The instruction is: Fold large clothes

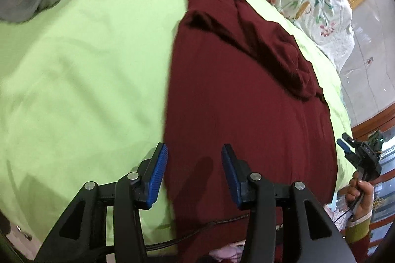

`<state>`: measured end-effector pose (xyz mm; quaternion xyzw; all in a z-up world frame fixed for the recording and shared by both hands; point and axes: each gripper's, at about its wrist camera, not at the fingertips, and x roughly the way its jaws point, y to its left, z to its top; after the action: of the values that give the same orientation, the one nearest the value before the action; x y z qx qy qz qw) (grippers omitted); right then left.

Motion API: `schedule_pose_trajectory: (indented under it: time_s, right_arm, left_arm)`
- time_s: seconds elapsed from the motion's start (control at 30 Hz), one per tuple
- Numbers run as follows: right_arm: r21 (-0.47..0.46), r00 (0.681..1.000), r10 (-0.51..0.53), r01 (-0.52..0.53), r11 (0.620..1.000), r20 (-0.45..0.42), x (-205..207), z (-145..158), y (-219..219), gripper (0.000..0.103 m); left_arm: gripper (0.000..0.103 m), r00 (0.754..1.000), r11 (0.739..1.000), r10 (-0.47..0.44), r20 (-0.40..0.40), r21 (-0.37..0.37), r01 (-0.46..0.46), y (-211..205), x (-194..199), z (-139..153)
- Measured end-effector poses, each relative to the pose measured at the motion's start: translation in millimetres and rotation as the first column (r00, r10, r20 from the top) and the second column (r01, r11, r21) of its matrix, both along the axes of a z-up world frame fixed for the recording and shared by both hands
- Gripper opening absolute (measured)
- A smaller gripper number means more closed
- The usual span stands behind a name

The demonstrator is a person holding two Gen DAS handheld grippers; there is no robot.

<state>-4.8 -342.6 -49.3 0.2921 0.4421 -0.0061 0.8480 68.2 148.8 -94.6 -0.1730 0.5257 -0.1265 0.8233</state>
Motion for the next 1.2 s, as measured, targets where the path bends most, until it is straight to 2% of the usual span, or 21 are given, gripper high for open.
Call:
schedule_pose_trajectory:
  time_s: [0.1, 0.2, 0.3, 0.4, 0.53, 0.57, 0.63, 0.73, 0.77, 0.83, 0.9, 0.97, 1.03, 1.1, 1.2]
  right_arm:
    - [0.038, 0.999, 0.033, -0.032, 0.999, -0.034, -16, -12, 3, 0.047]
    - [0.110, 0.994, 0.110, -0.107, 0.988, -0.025, -28, -20, 19, 0.047]
    - [0.154, 0.986, 0.169, -0.167, 0.974, -0.003, -37, -26, 32, 0.048]
    - [0.186, 0.979, 0.205, -0.204, 0.961, 0.011, -42, -29, 41, 0.048]
    - [0.216, 0.976, 0.217, -0.219, 0.951, 0.035, -48, -31, 47, 0.048]
    - [0.221, 0.976, 0.215, -0.218, 0.951, 0.039, -49, -31, 47, 0.048]
    - [0.232, 0.975, 0.218, -0.224, 0.947, 0.049, -49, -33, 48, 0.048]
    - [0.248, 0.970, 0.235, -0.243, 0.938, 0.062, -49, -37, 46, 0.047]
    - [0.252, 0.967, 0.244, -0.253, 0.934, 0.066, -47, -38, 47, 0.047]
    - [0.249, 0.962, 0.263, -0.272, 0.929, 0.071, -47, -39, 48, 0.045]
    - [0.249, 0.958, 0.277, -0.287, 0.925, 0.076, -47, -40, 48, 0.040]
    - [0.247, 0.957, 0.281, -0.290, 0.925, 0.069, -47, -44, 48, 0.022]
    - [0.246, 0.959, 0.277, -0.283, 0.927, 0.058, -47, -47, 46, 0.008]
    - [0.247, 0.960, 0.271, -0.279, 0.928, 0.068, -50, -45, 44, 0.006]
    - [0.255, 0.957, 0.269, -0.288, 0.923, 0.108, -52, -37, 41, 0.006]
  left_arm:
    - [0.047, 0.999, 0.999, 0.031, 0.006, -0.007, -0.031, 19, -21, 4]
    - [0.048, 0.998, 0.998, 0.063, 0.019, -0.014, -0.063, 49, -38, 13]
    - [0.051, 0.999, 1.000, 0.028, 0.015, -0.010, -0.028, 62, -51, 18]
    - [0.051, 1.000, 1.000, -0.022, -0.002, -0.017, 0.022, 57, -59, 13]
    - [0.052, 0.992, 0.993, -0.115, -0.048, -0.034, 0.113, 25, -57, -11]
    - [0.054, 0.990, 0.992, -0.127, -0.056, -0.029, 0.125, 19, -57, -15]
    - [0.068, 0.988, 0.989, -0.151, -0.027, -0.005, 0.151, 7, -59, -15]
    - [0.071, 0.981, 0.981, -0.194, -0.016, -0.005, 0.194, -5, -60, -14]
    - [0.068, 0.979, 0.979, -0.203, -0.013, 0.000, 0.203, -9, -59, -13]
    - [0.056, 0.975, 0.975, -0.224, -0.006, 0.006, 0.224, -16, -59, -12]
    - [0.025, 0.972, 0.972, -0.236, -0.003, -0.005, 0.236, -18, -58, -12]
    - [0.010, 0.972, 0.972, -0.234, -0.007, -0.020, 0.234, -21, -55, -14]
    - [0.008, 0.972, 0.972, -0.234, 0.010, -0.009, 0.234, -24, -55, -13]
    - [0.008, 0.972, 0.973, -0.231, 0.039, 0.003, 0.232, -28, -57, -6]
    - [0.007, 0.973, 0.976, -0.213, 0.092, -0.023, 0.216, -25, -60, 8]
